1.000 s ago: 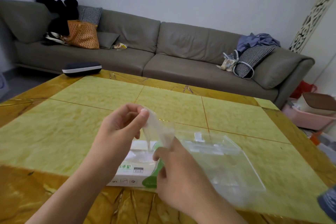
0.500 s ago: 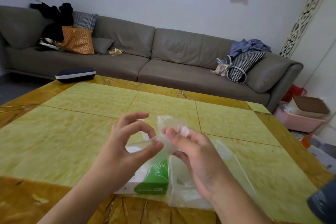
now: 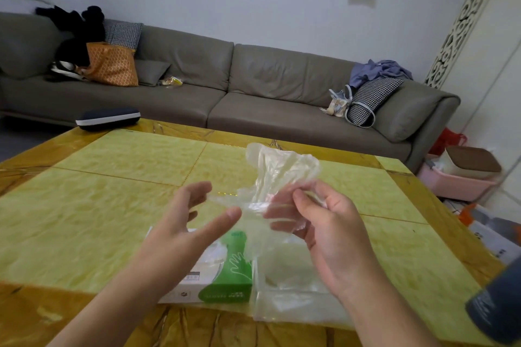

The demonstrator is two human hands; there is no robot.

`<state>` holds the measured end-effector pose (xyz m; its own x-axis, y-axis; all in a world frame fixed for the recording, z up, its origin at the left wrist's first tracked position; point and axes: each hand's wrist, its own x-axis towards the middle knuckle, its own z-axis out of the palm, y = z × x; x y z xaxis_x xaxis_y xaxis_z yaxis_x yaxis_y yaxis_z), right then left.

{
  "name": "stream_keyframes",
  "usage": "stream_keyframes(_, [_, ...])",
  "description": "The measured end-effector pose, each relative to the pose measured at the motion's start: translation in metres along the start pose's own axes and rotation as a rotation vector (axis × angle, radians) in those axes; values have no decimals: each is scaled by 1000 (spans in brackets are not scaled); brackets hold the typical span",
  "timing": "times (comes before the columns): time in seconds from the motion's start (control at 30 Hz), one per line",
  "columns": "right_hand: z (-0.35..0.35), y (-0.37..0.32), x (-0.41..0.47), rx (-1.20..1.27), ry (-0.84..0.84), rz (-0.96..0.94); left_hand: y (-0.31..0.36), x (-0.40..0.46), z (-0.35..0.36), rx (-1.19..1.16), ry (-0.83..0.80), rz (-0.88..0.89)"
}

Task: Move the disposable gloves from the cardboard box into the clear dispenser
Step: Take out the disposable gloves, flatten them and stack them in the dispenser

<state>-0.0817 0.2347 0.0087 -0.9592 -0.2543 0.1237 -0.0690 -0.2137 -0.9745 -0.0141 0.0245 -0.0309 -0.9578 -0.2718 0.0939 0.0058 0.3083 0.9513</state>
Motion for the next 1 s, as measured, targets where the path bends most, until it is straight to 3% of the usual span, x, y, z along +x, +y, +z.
stream_keyframes(0.13, [1,2,0,151,-153,40,9,1,-1,-293,-100,-115])
stream_keyframes(0.33, [5,5,-3,293,-302,113,24,-4,5,-411,-171,-140])
stream_keyframes(0.47, [-5,3,0,233,-280,166,23,-5,5,-251,-156,2])
stream_keyframes(0.57, [-18,-4,3,52,-262,147,20,-5,4,-109,-125,64])
stream_keyframes(0.7, [-30,-3,6,-270,-72,56,23,-7,4,63,-102,100])
stream_keyframes(0.83, [-45,-6,13,-305,48,-55,33,-5,4,79,-35,131])
stream_keyframes(1.0, [-65,-21,16,-231,3,-331,57,3,17,168,168,495])
